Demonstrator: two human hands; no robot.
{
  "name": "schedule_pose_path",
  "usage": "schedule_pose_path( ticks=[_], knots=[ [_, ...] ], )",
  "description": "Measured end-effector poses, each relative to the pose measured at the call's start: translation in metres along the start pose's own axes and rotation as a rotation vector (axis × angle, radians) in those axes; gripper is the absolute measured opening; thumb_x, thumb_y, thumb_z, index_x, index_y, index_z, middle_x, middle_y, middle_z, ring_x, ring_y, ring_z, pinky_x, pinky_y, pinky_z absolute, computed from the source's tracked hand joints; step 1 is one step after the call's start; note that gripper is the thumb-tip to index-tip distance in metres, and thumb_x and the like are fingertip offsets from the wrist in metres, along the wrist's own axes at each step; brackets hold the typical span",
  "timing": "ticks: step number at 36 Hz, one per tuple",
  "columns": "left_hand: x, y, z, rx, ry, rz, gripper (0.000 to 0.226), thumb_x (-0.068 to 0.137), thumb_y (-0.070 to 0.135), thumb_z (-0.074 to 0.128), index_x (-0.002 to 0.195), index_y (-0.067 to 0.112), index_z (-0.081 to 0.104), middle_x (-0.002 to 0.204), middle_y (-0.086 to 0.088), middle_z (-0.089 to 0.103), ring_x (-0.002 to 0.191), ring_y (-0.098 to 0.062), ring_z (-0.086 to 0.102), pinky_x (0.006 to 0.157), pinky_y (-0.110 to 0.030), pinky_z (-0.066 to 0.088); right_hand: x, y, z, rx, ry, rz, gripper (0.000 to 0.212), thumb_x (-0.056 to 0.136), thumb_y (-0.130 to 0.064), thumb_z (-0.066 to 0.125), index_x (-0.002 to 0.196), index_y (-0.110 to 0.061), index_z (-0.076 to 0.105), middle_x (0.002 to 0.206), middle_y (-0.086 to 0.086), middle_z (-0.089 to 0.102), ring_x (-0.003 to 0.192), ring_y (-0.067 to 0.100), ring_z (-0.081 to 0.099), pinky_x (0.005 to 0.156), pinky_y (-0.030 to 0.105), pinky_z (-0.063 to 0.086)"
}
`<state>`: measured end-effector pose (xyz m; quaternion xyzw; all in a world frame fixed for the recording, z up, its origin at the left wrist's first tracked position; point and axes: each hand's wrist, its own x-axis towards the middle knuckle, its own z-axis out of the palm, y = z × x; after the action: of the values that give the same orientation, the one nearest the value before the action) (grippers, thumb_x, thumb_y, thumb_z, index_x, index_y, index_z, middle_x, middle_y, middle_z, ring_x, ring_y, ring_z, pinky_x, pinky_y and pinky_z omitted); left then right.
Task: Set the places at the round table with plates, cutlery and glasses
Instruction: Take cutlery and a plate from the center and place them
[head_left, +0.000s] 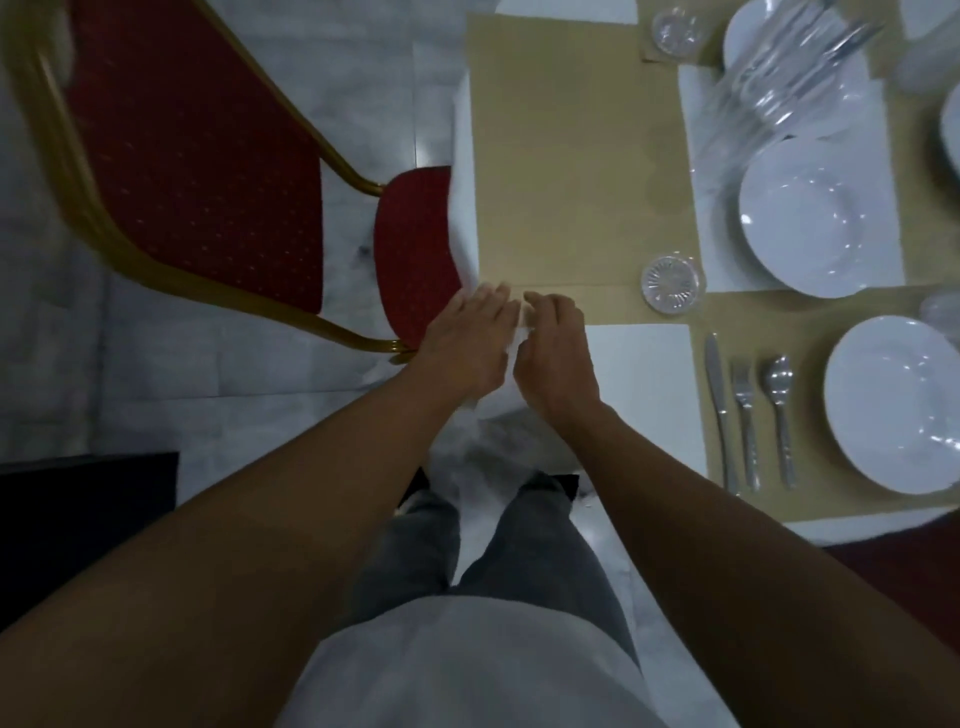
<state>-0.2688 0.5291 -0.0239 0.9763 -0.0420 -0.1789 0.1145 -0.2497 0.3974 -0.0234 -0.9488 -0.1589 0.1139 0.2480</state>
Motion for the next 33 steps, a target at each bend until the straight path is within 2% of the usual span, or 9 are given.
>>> schedule_pose_path(
  ticks=[7,11,15,19,26,33],
  knots=[
    [-0.009,-0.054,-0.027,0.066,-0.057,0.028,0.067,0.098,0.028,0.050,0.154,0.013,0.017,0.162,-0.005,0.015,0.151,-0.023,0.010,0.122,-0.043,0.009,0.011,-0.033,0.027,-0.138,0.017,0.024,0.050,0.090,-0.001,0.056,0.140,0.004,0.049,0.135,0.025,0.053,0.122,0.038,0.050,0.106,0.041,0.042],
    [-0.005,-0.078,-0.046,0.074,-0.077,0.043,0.071,0.097,0.032,0.051,0.155,0.014,0.015,0.164,-0.004,0.012,0.151,-0.022,0.007,0.123,-0.042,0.007,0.027,-0.048,0.035,-0.166,0.041,0.034,0.050,0.093,-0.012,0.052,0.140,0.004,0.048,0.137,0.026,0.050,0.124,0.039,0.048,0.107,0.044,0.041],
    [0.007,-0.101,-0.058,0.111,-0.048,0.092,0.070,0.097,0.031,0.051,0.155,0.014,0.016,0.164,-0.003,0.012,0.151,-0.021,0.007,0.122,-0.042,0.008,0.052,-0.066,0.045,-0.092,0.121,0.142,0.054,0.097,-0.014,0.047,0.148,0.002,0.040,0.146,0.025,0.043,0.135,0.038,0.041,0.115,0.047,0.034],
    [0.023,-0.126,-0.064,0.164,0.002,0.151,0.067,0.096,0.029,0.051,0.154,0.014,0.022,0.163,-0.004,0.016,0.150,-0.022,0.013,0.120,-0.043,0.012,0.077,-0.083,0.056,-0.063,0.206,0.192,0.056,0.093,-0.013,0.049,0.146,0.003,0.041,0.143,0.026,0.045,0.133,0.040,0.042,0.115,0.049,0.033],
    [0.065,-0.174,-0.089,0.279,-0.069,0.292,0.071,0.098,0.036,0.048,0.156,0.017,0.013,0.165,-0.002,0.009,0.151,-0.021,0.009,0.120,-0.044,0.011,0.130,-0.100,0.070,-0.080,0.267,0.267,0.058,0.090,-0.014,0.054,0.144,0.003,0.043,0.143,0.023,0.049,0.133,0.041,0.043,0.118,0.049,0.028],
    [0.097,-0.220,-0.122,0.304,-0.158,0.412,0.071,0.099,0.038,0.043,0.157,0.018,0.008,0.165,-0.001,0.003,0.152,-0.019,0.004,0.121,-0.042,0.008,0.172,-0.125,0.071,-0.106,0.295,0.429,0.059,0.091,-0.015,0.054,0.147,0.001,0.041,0.147,0.021,0.046,0.137,0.038,0.039,0.120,0.045,0.023]
  ],
)
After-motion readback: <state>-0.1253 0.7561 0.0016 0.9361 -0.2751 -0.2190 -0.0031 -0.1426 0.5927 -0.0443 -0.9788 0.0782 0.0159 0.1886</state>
